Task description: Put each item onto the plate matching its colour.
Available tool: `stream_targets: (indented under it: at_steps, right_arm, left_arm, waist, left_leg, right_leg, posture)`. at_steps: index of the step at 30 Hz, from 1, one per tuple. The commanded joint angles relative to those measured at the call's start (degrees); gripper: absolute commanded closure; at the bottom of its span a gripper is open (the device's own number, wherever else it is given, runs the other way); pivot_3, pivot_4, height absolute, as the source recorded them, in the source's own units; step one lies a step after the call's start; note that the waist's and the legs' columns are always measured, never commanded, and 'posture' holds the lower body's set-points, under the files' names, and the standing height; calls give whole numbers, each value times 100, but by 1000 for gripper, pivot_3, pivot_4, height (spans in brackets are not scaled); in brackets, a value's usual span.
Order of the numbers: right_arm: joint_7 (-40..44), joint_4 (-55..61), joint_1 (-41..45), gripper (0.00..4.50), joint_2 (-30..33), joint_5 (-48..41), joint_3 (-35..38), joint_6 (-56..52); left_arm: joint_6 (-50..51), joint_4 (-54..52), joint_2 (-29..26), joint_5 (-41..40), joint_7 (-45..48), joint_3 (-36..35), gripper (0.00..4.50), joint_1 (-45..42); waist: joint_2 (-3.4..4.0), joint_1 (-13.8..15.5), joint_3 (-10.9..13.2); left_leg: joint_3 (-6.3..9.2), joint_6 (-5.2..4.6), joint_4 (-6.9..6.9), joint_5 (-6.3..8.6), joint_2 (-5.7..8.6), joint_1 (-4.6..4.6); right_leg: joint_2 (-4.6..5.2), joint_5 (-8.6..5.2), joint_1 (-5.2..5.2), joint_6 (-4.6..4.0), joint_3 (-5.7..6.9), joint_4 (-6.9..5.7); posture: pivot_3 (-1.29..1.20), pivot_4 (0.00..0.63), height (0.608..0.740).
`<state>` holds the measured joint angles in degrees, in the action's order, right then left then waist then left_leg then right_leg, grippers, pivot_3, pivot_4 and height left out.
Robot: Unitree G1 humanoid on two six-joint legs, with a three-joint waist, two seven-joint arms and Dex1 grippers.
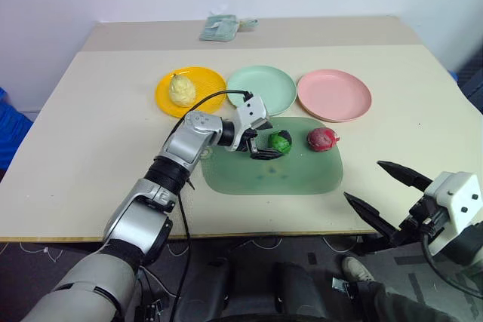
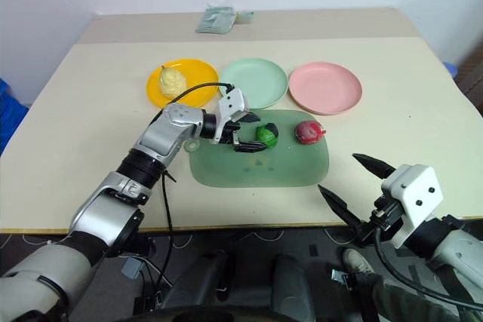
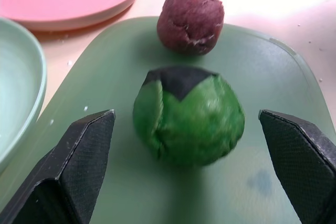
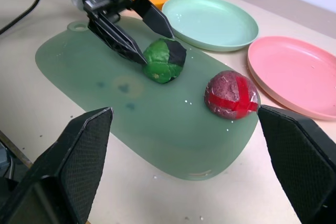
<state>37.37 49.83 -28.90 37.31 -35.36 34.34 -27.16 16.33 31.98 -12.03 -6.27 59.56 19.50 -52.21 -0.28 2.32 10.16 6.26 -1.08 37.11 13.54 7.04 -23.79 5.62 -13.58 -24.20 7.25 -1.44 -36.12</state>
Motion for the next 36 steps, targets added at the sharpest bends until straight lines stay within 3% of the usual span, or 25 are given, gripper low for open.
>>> stream_targets:
  at_steps: [1,15,18,22,28,36]
  right_arm:
    - [-133,280,83,0,49,-164,75,-49]
    - [-412,245,735,0,92,-373,-392,-106]
    - [-417,202,756,0,100,-334,-464,-76]
    - [-421,153,809,0,97,-305,-521,-42]
    - [-563,11,1205,0,9,-177,-818,75]
    - [-1022,-211,2205,0,-305,253,-1752,141]
  left_arm:
    - [-272,215,132,124,-49,-48,31,-141]
    - [-541,712,473,377,-393,-176,31,-156]
    - [-523,720,491,373,-438,-205,831,-163]
    - [-697,706,556,364,-693,-329,2552,-156]
    - [-964,1421,978,132,-2254,-1242,2552,-735]
    - [-1409,3568,1246,-61,-4409,-2426,2552,-2050]
  waist:
    - [0,-2,0]
    - [-2,-1,1]
    - [-1,-2,0]
    - [-2,-1,0]
    - [-9,4,4]
    - [-9,-4,4]
  left_leg:
    - [0,0,0,0,0,1]
    - [0,-1,1,0,0,0]
    - [0,-1,1,0,0,0]
    - [0,-1,2,0,0,0]
    - [1,-1,6,-1,0,0]
    - [0,0,3,-1,2,0]
  right_leg:
    - [-1,0,0,0,0,0]
    - [-2,0,0,1,2,-1]
    - [-2,0,0,1,2,-1]
    - [-3,1,0,1,2,-2]
    - [-3,1,0,2,3,-2]
    - [-4,-1,-2,8,5,-4]
  posture:
    - [0,150,740]
    - [0,150,740]
    - [0,150,740]
    - [0,150,740]
    - [0,150,740]
    - [0,150,740]
